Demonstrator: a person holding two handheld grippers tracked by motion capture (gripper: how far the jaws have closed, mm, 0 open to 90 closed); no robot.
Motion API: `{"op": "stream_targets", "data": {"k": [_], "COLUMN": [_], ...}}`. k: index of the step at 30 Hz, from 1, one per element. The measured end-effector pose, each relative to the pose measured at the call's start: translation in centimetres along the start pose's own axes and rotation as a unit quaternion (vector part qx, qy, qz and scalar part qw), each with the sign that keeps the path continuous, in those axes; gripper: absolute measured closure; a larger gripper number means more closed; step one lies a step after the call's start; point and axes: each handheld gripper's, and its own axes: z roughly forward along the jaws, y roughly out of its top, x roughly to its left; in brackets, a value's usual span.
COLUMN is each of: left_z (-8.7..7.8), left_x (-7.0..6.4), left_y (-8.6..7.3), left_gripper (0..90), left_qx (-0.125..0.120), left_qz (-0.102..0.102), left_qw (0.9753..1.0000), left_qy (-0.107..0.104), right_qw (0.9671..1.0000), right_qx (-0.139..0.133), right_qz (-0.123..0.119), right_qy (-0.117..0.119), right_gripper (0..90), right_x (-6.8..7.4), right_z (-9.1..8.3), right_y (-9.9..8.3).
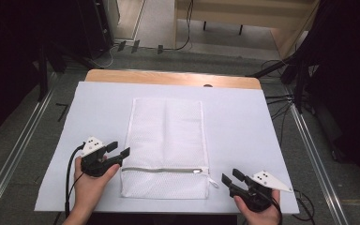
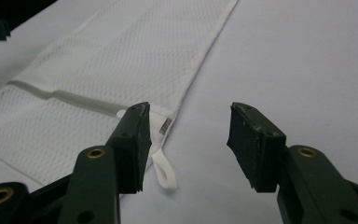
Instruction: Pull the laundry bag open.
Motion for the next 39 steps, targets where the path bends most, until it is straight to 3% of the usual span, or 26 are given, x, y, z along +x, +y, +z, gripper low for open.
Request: {"op": "stream_targets", "data": {"k": [3,5,7,10,16,19,21,23,28,34,39], "left_z": [-0.1,0.0,0.2,0.7,1.8,2.0,2.1,2.2,2.5,3.3,4.5], "left_x": [-1.0,-2.0,-2.9,-4.4,-5.7,-6.0,-6.2,-6.6,-7.5,-8.8,-10.6], "left_y": [0.0,0.0,-0.2,-0.4,-0.9,-1.0,-1.0,-1.0,-1.0,-1.1,-0.9], "left_gripper": [46.0,49.6,55.1,65.5,76.3,76.7,76.8,76.9,77.0,76.3,75.1], "left_qx": [-0.004,0.000,0.005,0.019,0.040,0.043,0.043,0.043,0.045,0.059,0.070], "left_qz": [0.007,0.014,0.021,0.038,0.044,0.042,0.043,0.042,0.047,0.054,0.068], "left_qw": [0.9999,0.9994,0.9986,0.9958,0.9920,0.9909,0.9901,0.9894,0.9878,0.9837,0.9790], "left_qy": [-0.013,-0.031,-0.049,-0.081,-0.112,-0.120,-0.126,-0.132,-0.141,-0.161,-0.179], "right_qw": [0.9999,0.9996,0.9990,0.9984,0.9959,0.9937,0.9939,0.9934,0.9879,0.9902,0.9913], "right_qx": [0.013,0.024,0.039,0.050,0.077,0.092,0.087,0.085,0.083,0.080,0.076], "right_qz": [-0.008,-0.004,-0.016,-0.025,-0.043,-0.064,-0.067,-0.075,-0.124,-0.105,-0.105], "right_qy": [0.006,0.016,0.017,0.013,0.020,0.006,-0.006,-0.020,-0.043,-0.046,-0.022], "right_gripper": [48.3,48.0,47.6,47.3,46.5,44.5,39.9,40.8,51.2,81.7,86.7], "right_x": [0.5,0.9,1.3,1.8,2.8,3.5,3.7,4.0,5.2,5.1,5.2], "right_z": [0.7,1.3,2.2,3.5,5.4,6.0,6.2,6.5,7.1,6.9,6.5], "right_y": [-0.2,-0.4,-0.6,-0.6,-0.9,-1.2,-1.2,-1.2,-1.5,-1.5,-1.2]}}
